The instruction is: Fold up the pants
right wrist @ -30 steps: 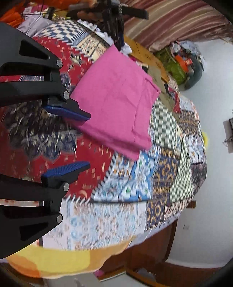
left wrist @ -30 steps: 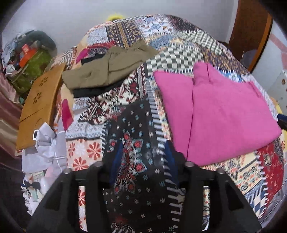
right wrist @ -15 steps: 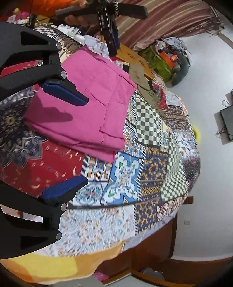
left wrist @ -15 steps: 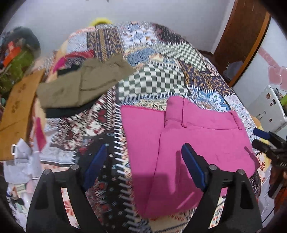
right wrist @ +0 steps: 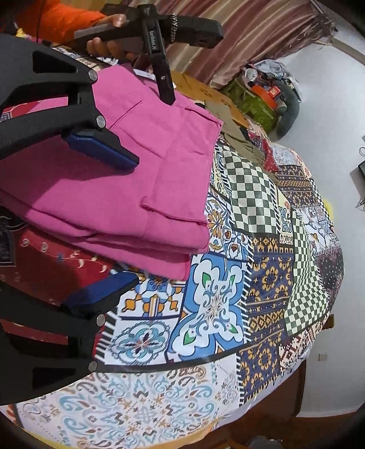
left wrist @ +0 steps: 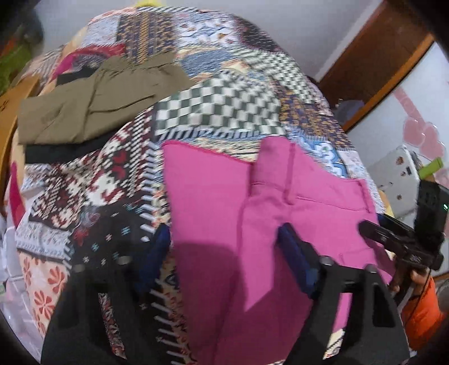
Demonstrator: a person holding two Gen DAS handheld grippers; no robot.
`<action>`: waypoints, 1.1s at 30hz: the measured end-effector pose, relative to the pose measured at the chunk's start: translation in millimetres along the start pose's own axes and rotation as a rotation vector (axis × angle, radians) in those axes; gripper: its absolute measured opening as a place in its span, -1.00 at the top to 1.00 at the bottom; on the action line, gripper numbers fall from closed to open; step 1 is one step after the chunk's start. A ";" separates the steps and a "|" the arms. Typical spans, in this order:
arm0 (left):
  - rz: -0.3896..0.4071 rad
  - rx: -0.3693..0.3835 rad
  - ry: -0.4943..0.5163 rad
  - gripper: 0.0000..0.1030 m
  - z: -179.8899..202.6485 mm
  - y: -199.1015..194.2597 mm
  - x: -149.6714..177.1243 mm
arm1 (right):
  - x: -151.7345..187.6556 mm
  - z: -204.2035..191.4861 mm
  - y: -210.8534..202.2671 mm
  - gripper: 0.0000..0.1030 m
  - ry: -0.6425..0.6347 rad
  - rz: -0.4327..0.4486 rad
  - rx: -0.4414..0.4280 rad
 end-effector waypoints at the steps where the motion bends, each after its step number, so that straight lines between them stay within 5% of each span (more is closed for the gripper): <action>1: 0.004 0.007 0.018 -0.14 5.3 -1.1 -1.3 | -0.8 -0.5 0.3 -0.31 0.000 -0.001 -0.006; 5: 0.006 0.026 0.048 0.42 17.8 -2.9 -5.0 | -5.2 -5.6 0.7 -0.01 -0.021 -0.006 -0.019; 13: 0.067 -0.041 0.063 0.75 24.1 -21.8 -15.1 | -21.4 -12.3 -6.2 0.65 -0.040 0.018 -0.026; 33: 0.360 -0.203 0.072 0.78 -10.3 -153.4 -66.6 | -119.7 -107.7 -63.8 0.73 -0.281 0.219 0.019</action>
Point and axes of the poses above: each gripper's, at about its wrist camera, not at the fingertips, and y roughly the way its jaws point, z to its right, x to its underside, the point moved 9 cm from there along y, roughly the way its jaws point, and after that the axes turned 15 degrees about -z, right-handed, at the moved point
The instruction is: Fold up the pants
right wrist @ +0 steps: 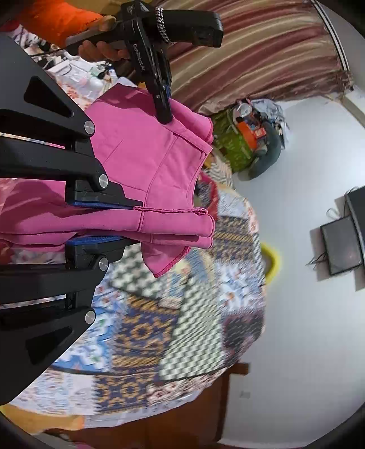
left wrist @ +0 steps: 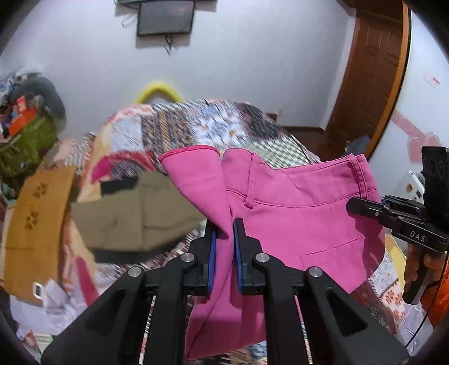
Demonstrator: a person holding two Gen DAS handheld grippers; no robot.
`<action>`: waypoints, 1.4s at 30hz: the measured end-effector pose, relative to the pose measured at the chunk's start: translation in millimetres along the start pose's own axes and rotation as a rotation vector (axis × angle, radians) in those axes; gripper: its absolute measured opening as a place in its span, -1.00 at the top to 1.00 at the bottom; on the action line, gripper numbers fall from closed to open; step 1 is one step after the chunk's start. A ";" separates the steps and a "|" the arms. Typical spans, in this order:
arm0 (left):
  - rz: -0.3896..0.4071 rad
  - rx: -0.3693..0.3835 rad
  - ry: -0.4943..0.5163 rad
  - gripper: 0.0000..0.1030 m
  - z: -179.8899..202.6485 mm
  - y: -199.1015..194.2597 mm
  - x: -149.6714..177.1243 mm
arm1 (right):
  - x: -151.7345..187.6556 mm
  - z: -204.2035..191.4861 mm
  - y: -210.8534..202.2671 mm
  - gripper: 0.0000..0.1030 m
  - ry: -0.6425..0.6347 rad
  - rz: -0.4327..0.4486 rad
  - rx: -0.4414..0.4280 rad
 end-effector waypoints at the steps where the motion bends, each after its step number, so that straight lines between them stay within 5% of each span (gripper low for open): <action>1: 0.010 -0.011 -0.004 0.78 -6.3 -3.0 -4.6 | -8.8 -4.8 1.9 0.73 -0.013 0.009 0.000; 12: 0.051 -0.114 -0.089 0.78 -97.0 1.2 -47.6 | -85.7 -47.6 44.2 0.73 -0.119 0.044 -0.011; 21: -0.016 -0.166 -0.175 0.78 -173.2 63.7 -53.1 | -124.5 -61.7 126.0 0.73 -0.144 -0.023 -0.009; 32: -0.113 -0.170 -0.257 0.89 -232.0 161.0 -46.1 | -129.4 -52.2 239.8 0.73 -0.155 -0.157 0.041; 42: -0.218 -0.191 -0.314 0.89 -266.4 209.4 -22.5 | -120.6 -19.4 287.3 0.58 -0.159 -0.238 0.160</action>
Point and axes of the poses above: each gripper's, at about its wrist camera, not at the fingertips, and y roughly the way its jaws point, z to its right, x to its underside, the point moved 9 cm from there along y, roughly the way its jaws point, and after that the axes turned 15 degrees about -z, right-handed, at the moved point
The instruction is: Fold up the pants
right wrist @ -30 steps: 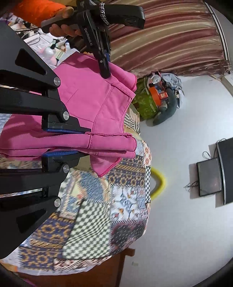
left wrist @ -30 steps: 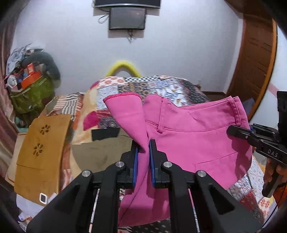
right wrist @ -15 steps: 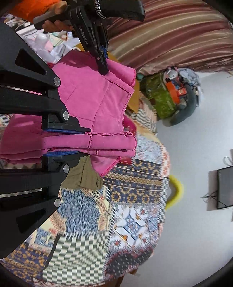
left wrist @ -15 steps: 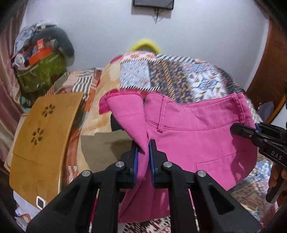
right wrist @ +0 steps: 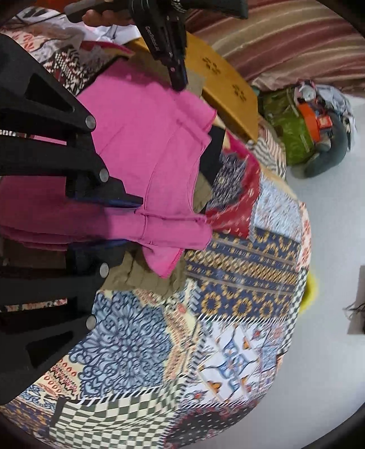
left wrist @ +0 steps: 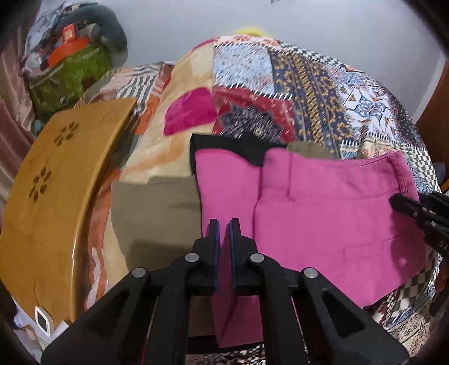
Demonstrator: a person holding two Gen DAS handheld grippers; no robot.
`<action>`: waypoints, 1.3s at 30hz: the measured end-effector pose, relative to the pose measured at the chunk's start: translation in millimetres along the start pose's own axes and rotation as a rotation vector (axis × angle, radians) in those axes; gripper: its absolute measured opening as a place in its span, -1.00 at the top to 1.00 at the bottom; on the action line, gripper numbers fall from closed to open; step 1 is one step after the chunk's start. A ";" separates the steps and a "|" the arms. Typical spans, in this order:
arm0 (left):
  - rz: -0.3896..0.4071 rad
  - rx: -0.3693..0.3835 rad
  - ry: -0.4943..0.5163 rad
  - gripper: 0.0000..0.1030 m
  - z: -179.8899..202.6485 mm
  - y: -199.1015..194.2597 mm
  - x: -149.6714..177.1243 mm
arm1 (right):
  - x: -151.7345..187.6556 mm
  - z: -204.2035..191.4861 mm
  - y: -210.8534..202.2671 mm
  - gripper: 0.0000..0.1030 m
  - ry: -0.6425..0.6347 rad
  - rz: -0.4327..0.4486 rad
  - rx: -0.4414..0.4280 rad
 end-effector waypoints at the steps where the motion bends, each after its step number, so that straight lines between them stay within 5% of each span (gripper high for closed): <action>1: -0.001 -0.001 -0.004 0.89 -1.9 -0.8 4.5 | 3.3 3.0 0.3 0.51 0.000 -0.006 0.010; 6: -0.001 -0.007 0.018 0.85 2.1 -16.6 21.9 | 19.8 13.8 -4.8 0.24 -0.017 -0.031 0.093; 10: 0.031 -0.031 0.060 0.66 14.6 -51.6 35.0 | 31.0 11.6 -29.4 0.22 -0.004 -0.003 0.083; 21: 0.296 -0.009 0.119 -0.17 53.7 -223.4 78.5 | 61.0 -36.0 -182.6 0.12 -0.013 0.272 -0.027; 32: 0.600 0.010 0.137 -0.20 87.8 -389.4 176.6 | 128.9 -100.0 -342.8 0.12 -0.070 0.574 -0.150; 39: 0.724 0.043 0.134 -0.24 99.9 -448.3 238.7 | 178.9 -128.1 -406.1 0.11 -0.111 0.734 -0.108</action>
Point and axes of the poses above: each gripper's, at about its wrist camera, not at the fingertips, and y roughly the way its jaws point, z to its right, x to its underside, the point moved 9 cm from there along y, roughly the way its jaws point, and after that the axes turned 15 degrees about -z, right-handed, at the moved point
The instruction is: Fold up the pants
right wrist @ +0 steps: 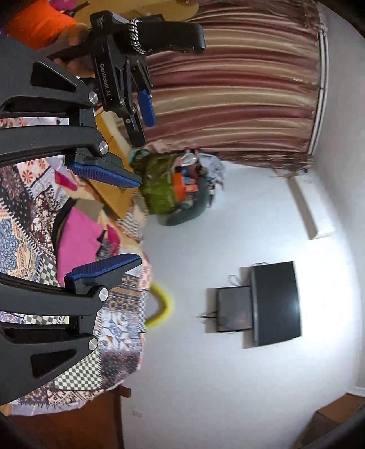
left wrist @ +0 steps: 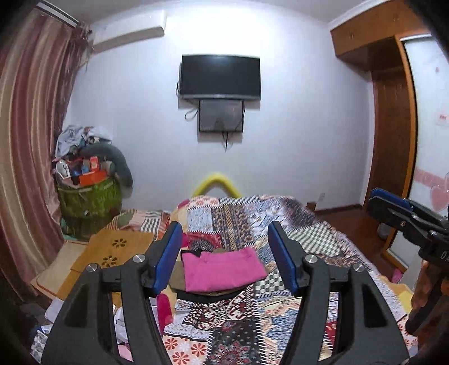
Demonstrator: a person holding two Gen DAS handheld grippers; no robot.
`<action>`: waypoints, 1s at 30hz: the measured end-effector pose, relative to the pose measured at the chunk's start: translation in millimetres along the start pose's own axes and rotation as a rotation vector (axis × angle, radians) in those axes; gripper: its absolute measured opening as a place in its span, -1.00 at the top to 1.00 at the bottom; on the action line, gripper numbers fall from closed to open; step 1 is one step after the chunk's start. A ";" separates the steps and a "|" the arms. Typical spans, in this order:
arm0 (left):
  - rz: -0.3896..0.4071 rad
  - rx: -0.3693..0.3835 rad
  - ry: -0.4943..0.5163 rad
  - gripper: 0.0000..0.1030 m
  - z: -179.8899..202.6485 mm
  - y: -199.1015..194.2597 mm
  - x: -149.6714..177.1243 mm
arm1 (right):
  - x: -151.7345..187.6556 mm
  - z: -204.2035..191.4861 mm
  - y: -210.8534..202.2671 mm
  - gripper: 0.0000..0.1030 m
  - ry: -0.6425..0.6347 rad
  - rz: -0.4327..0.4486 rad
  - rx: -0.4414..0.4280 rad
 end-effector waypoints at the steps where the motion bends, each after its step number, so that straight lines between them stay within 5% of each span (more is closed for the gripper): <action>1: 0.016 -0.002 0.000 -0.27 2.0 -8.9 1.8 | 1.2 -3.2 -6.6 0.07 0.003 0.014 0.002; 8: 0.068 -0.004 -0.020 -0.65 6.6 -40.1 17.5 | 14.9 -13.2 -24.6 -0.27 0.014 0.052 0.054; 10: 0.080 -0.004 -0.032 -0.78 5.5 -44.3 19.8 | 17.7 -11.8 -27.4 -0.57 0.028 0.058 0.072; 16: 0.085 -0.014 -0.031 -0.95 5.0 -47.5 23.8 | 19.1 -7.5 -32.9 -1.00 0.058 0.058 0.122; 30: 0.068 -0.009 -0.015 -0.99 12.3 -40.3 28.9 | 36.0 -10.0 -35.2 -1.00 0.054 0.014 0.136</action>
Point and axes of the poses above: each gripper's, at about its wrist camera, not at the fingertips, and y roughly the way its jaws point, z to its right, x to its underside, the point moved 9 cm from there along y, roughly the way its jaws point, and after that the axes turned 15 degrees about -z, right-handed, at the moved point
